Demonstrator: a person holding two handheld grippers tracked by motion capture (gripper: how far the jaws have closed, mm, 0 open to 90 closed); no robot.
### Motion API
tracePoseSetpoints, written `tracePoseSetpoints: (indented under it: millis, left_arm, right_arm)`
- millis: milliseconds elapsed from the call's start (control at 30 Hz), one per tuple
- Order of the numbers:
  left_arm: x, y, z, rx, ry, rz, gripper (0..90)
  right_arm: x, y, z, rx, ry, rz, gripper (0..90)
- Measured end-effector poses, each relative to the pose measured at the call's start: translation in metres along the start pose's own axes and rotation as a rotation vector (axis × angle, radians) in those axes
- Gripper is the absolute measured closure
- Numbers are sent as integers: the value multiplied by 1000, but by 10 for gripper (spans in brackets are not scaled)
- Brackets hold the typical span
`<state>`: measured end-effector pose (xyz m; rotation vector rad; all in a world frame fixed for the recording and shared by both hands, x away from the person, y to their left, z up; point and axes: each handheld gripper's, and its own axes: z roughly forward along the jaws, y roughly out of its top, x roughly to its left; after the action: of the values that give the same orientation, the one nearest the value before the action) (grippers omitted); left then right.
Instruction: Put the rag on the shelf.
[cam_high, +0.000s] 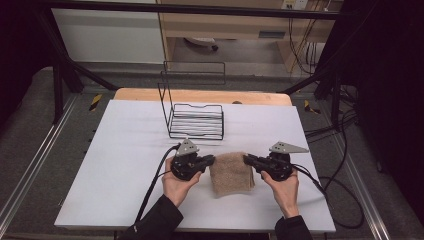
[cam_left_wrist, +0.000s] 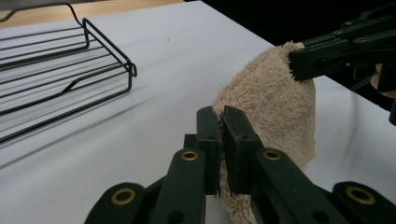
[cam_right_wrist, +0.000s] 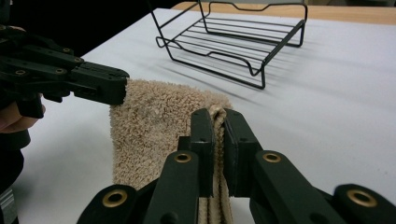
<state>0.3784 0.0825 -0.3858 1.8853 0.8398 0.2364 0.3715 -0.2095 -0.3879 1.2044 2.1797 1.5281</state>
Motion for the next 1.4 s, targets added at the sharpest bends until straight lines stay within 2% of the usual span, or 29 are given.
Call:
tracePoseSetpoints:
  millis: [367, 567, 1033, 1100, 1400]
  left_arm:
    - [2, 15, -12, -19, 10, 40, 854]
    - [6, 21, -18, -33, 14, 46, 854]
    - [17, 36, -38, -64, 37, 74, 854]
    - [19, 39, -41, -67, 42, 76, 854]
    - [28, 47, -54, -90, 62, 84, 854]
  right_arm:
    - [11, 9, -4, -59, -8, -31, 840]
    - [17, 15, -4, -86, -5, -40, 839]
    - [31, 34, 1, -139, 5, -63, 839]
    - [35, 38, 4, -151, 1, -81, 839]
    - [43, 49, 12, -183, 8, -90, 839]
